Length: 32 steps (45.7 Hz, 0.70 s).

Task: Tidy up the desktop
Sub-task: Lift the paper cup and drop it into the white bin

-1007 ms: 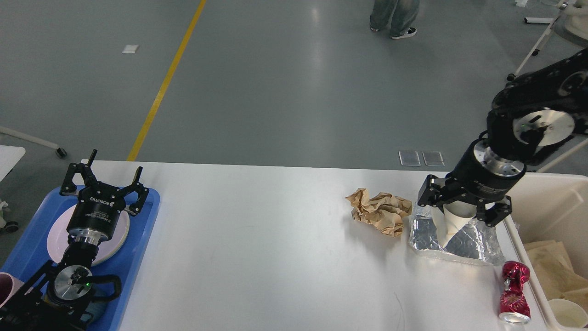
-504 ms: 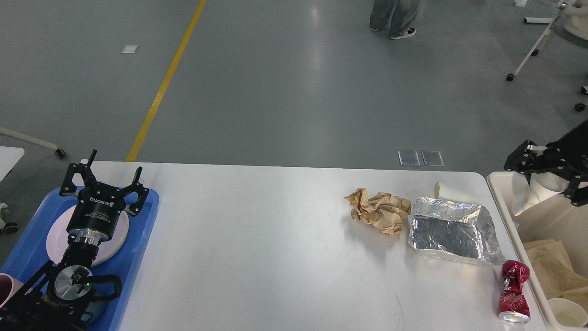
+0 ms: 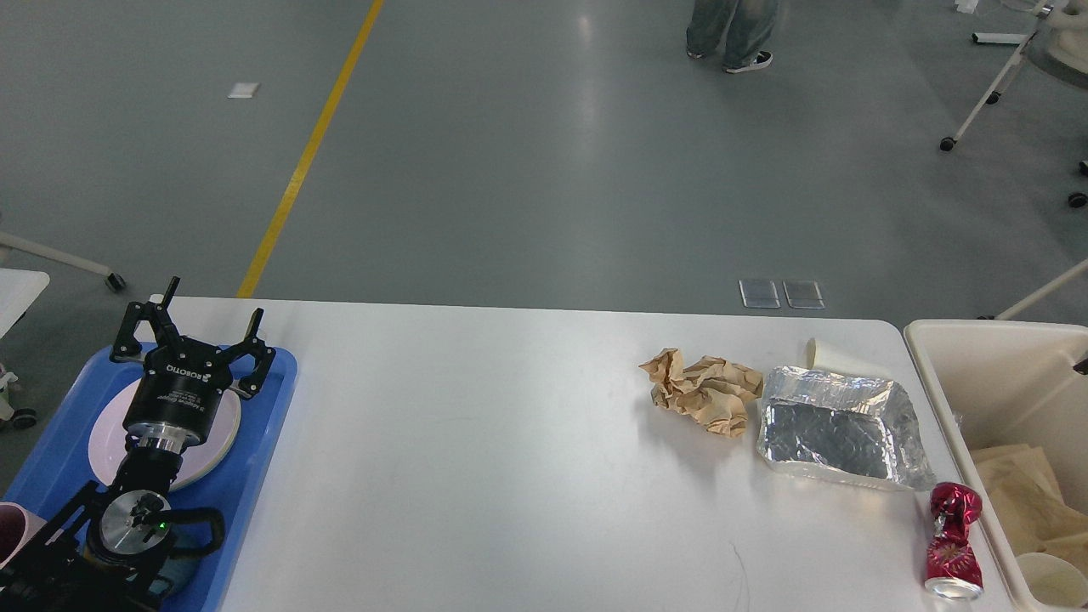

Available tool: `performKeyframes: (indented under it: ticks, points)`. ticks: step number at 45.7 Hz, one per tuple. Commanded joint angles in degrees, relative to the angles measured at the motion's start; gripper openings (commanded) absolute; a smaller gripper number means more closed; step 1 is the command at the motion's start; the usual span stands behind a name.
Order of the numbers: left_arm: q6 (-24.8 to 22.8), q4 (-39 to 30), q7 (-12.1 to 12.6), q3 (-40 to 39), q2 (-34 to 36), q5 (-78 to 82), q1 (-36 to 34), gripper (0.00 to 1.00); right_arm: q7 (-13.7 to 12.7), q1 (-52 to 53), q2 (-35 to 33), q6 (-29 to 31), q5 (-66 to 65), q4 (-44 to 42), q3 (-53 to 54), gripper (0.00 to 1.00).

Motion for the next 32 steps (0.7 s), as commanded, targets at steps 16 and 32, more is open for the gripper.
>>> performKeyframes:
  ticks: [16, 32]
  points:
    - [0.1, 0.0, 0.0, 0.0, 0.0, 0.0, 0.0, 0.96, 0.1, -40.6, 14.9, -14.8, 1.0, -36.7, 21.8, 0.0]
    - [0.0, 0.0, 0.0, 0.0, 0.0, 0.0, 0.0, 0.96, 0.1, -43.7, 17.0, -16.6, 1.0, -37.1, 22.2, 0.53]
